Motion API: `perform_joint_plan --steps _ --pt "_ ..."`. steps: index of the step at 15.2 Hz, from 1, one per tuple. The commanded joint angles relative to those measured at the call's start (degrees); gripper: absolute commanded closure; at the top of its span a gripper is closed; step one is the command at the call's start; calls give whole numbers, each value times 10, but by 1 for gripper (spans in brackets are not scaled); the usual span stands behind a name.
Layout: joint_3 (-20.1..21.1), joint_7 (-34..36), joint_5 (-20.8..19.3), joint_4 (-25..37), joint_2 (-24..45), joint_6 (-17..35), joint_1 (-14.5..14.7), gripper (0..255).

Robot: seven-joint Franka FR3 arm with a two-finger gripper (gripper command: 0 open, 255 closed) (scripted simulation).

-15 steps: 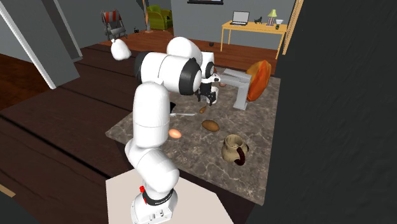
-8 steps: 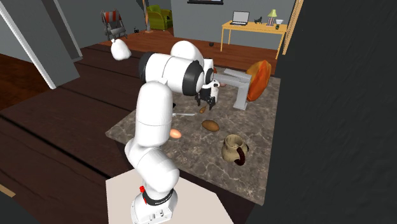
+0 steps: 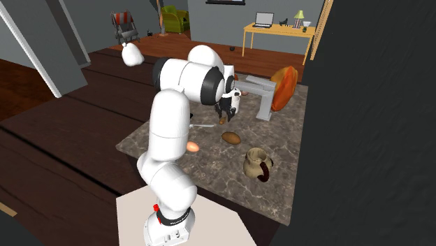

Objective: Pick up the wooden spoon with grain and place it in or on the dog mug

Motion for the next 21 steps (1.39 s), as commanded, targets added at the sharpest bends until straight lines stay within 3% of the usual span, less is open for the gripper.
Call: perform_joint_plan --steps 1,9,21 --pt "0 0 0 0 0 0 0 255" --pt "0 0 0 0 0 0 0 255" --pt "8 -17 24 40 -45 -80 -6 255"
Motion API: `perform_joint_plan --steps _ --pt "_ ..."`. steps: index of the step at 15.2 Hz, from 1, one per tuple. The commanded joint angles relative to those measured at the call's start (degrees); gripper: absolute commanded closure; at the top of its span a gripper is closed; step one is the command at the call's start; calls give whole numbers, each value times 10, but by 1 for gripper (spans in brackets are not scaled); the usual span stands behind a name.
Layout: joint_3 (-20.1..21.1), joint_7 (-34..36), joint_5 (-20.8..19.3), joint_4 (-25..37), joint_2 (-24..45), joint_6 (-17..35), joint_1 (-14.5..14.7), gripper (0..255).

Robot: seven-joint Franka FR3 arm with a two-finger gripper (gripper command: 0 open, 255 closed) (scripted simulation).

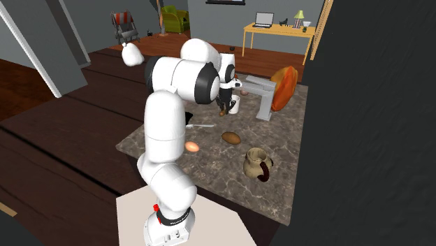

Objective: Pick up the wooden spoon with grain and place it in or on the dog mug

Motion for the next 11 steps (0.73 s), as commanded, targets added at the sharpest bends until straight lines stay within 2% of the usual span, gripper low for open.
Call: perform_joint_plan --steps 1,11 --pt "1 -2 3 10 -5 -15 0 255" --pt "4 -11 15 59 -29 -85 -2 255"
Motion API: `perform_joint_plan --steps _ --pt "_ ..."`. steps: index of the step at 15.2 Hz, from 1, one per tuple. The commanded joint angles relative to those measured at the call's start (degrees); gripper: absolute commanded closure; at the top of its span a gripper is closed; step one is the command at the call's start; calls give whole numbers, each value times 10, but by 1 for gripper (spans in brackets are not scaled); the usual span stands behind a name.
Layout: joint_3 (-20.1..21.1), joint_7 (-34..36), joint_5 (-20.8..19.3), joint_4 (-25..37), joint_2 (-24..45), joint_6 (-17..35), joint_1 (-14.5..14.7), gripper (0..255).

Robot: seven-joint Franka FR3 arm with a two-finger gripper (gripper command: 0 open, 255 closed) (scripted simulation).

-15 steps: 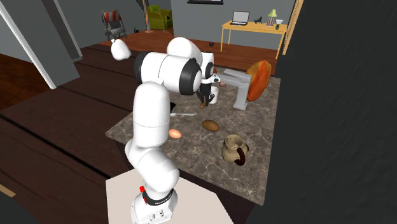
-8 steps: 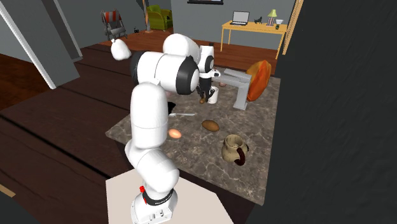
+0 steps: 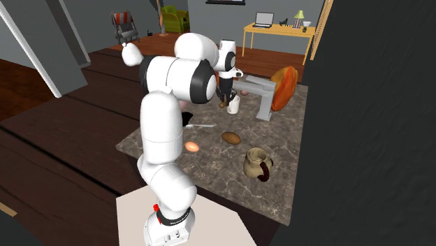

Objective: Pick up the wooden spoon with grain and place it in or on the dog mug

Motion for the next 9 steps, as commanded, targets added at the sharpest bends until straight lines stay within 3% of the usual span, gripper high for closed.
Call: perform_joint_plan --steps 1,9 --pt "1 0 2 11 -3 -14 1 255" --pt "2 -4 7 62 -12 -73 1 255"
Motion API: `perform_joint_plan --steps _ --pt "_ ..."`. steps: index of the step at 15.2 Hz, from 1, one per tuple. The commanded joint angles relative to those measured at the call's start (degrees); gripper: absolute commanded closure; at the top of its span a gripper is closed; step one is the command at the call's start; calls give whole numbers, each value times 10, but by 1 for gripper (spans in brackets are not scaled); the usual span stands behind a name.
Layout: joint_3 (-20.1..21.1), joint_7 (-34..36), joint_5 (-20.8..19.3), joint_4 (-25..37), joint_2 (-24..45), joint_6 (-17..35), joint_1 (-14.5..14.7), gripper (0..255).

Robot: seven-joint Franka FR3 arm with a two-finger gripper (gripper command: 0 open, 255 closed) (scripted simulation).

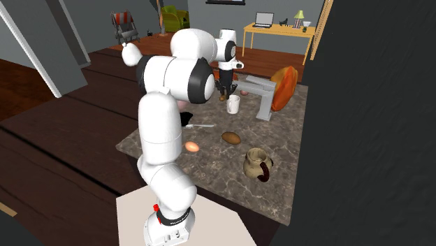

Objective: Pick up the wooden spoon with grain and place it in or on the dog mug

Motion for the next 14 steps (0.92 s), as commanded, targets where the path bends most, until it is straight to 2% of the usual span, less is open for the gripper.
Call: perform_joint_plan --steps 1,5,14 --pt "0 0 0 16 -1 -16 1 255" --pt "1 -1 1 41 -1 -43 1 255" --pt "-55 -130 51 -135 -160 -10 -61 255"
